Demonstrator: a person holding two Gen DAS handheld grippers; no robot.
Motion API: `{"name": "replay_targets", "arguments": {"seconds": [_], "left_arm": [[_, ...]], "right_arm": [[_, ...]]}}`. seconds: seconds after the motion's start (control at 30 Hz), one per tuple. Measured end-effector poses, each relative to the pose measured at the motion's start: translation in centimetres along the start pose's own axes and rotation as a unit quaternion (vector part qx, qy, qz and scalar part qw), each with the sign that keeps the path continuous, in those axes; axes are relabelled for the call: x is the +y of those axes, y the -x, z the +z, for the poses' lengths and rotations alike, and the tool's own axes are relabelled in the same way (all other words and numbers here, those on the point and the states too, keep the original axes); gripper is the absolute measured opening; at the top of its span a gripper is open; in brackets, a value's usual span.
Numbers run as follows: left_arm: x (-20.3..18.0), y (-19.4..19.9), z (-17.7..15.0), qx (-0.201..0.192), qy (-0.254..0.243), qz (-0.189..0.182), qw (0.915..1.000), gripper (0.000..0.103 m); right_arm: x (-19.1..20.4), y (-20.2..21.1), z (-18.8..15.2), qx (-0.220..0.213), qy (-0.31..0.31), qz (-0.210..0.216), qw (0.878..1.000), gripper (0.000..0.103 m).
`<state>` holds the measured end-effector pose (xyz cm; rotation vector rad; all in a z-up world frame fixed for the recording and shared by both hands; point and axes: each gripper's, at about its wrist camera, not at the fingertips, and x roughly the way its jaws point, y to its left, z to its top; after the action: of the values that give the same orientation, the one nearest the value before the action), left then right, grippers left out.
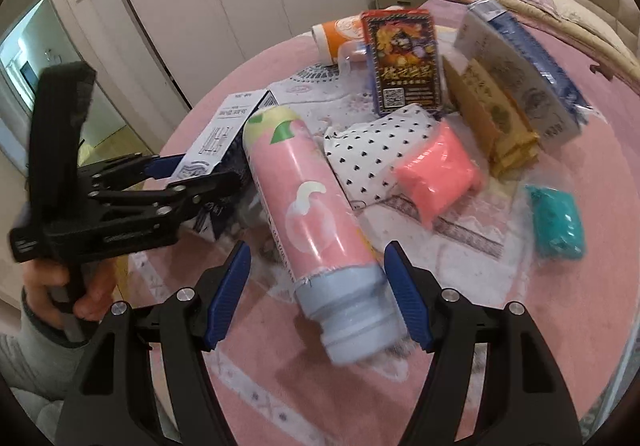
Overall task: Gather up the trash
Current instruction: 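Grasp the white milk carton with the left gripper while the right gripper grasps the pink bottle, then carry the carton and bottle over the blue basket and open both grippers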
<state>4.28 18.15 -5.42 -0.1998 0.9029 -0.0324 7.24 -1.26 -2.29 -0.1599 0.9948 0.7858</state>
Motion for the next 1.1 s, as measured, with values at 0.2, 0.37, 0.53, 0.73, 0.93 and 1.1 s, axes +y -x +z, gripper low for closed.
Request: {"name": "replay_targets", "arguments": {"seconds": [0.2, 0.37, 0.53, 0.73, 0.93, 1.1], "left_arm": [[0.3, -0.4, 0.0, 0.01, 0.006, -0.008, 0.9999, 0.063], [-0.5, -1.3, 0.2, 0.015, -0.006, 0.008, 0.9998, 0.063], [-1.4, -1.9, 0.3, 0.01, -0.017, 0.027, 0.9994, 0.057], [-1.3, -0.7, 0.5, -0.017, -0.009, 0.009, 0.9998, 0.053], [-2.0, 0.4, 0.8, -0.035, -0.022, 0.0, 0.9991, 0.053], [-2.6, 0.5, 0.7, -0.032, -0.025, -0.01, 0.9991, 0.053]], "right_arm": [[-1.1, -1.5, -0.4, -0.011, -0.03, 0.007, 0.999, 0.052], [0.3, 2.8, -2.8, -0.074, -0.019, -0.038, 0.996, 0.046], [-0.4, 6.3, -4.7, -0.117, -0.058, -0.068, 0.989, 0.045], [-3.1, 7.0, -6.9, -0.097, -0.101, -0.089, 0.986, 0.045], [-2.9, 5.0, -8.5, -0.065, -0.11, -0.063, 0.99, 0.045], [-2.1, 3.4, -6.7, -0.041, -0.103, -0.069, 0.991, 0.054]]}}
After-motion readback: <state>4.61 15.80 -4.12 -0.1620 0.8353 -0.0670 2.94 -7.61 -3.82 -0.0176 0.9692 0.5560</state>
